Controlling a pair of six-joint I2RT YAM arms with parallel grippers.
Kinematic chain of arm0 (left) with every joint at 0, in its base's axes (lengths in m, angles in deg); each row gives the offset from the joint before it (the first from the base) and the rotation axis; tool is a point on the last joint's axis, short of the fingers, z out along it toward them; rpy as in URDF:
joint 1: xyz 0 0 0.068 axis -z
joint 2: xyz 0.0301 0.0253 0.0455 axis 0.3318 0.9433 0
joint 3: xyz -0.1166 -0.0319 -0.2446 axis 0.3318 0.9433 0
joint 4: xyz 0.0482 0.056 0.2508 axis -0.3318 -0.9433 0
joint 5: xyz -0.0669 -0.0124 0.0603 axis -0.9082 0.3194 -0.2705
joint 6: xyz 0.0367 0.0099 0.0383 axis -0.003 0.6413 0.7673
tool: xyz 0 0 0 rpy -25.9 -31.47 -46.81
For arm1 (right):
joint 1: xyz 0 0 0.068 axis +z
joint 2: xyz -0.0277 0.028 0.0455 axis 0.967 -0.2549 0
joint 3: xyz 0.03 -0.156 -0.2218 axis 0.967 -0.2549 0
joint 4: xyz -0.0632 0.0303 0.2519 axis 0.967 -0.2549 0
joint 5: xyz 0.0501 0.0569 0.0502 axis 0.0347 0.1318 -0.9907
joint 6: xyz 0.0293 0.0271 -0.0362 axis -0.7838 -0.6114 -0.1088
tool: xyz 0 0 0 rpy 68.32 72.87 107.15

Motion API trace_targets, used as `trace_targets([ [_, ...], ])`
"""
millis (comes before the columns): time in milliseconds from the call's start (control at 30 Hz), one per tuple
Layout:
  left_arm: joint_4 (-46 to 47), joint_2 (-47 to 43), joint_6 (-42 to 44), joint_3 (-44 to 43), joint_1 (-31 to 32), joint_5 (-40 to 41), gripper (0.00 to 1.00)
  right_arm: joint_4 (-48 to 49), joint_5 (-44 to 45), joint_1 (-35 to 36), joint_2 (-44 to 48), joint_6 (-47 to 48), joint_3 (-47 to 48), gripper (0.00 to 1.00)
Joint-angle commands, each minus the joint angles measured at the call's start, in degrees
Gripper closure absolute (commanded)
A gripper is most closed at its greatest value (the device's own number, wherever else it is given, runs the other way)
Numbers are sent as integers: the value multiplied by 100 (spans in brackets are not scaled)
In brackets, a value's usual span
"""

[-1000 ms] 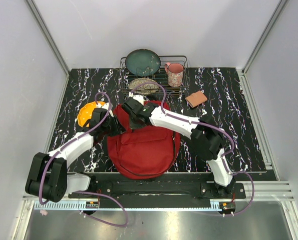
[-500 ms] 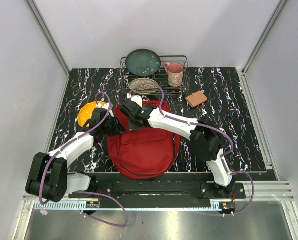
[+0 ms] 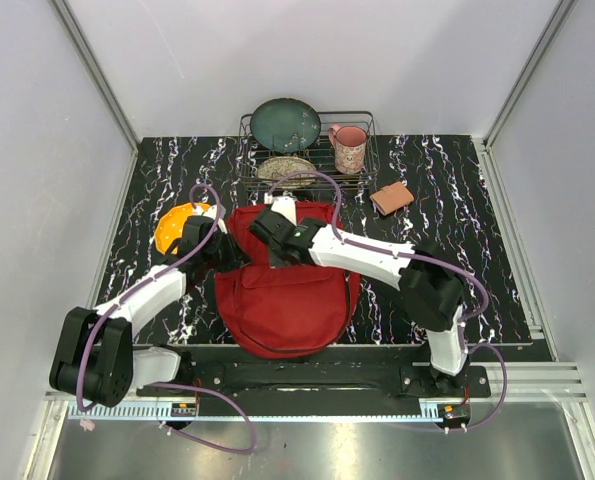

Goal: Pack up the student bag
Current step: Zip the student bag at the center of the board.

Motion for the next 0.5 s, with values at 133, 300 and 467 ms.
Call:
trace_targets([
  [133, 13, -260, 25, 71, 16, 237, 100, 373, 152, -576, 1103, -388, -1271, 100],
  [300, -4, -199, 26, 53, 16, 237, 100, 575, 205, -910, 1614, -511, -1974, 100],
  [467, -22, -199, 34, 53, 16, 307, 100, 619, 240, -1296, 2019, -529, -2344, 100],
])
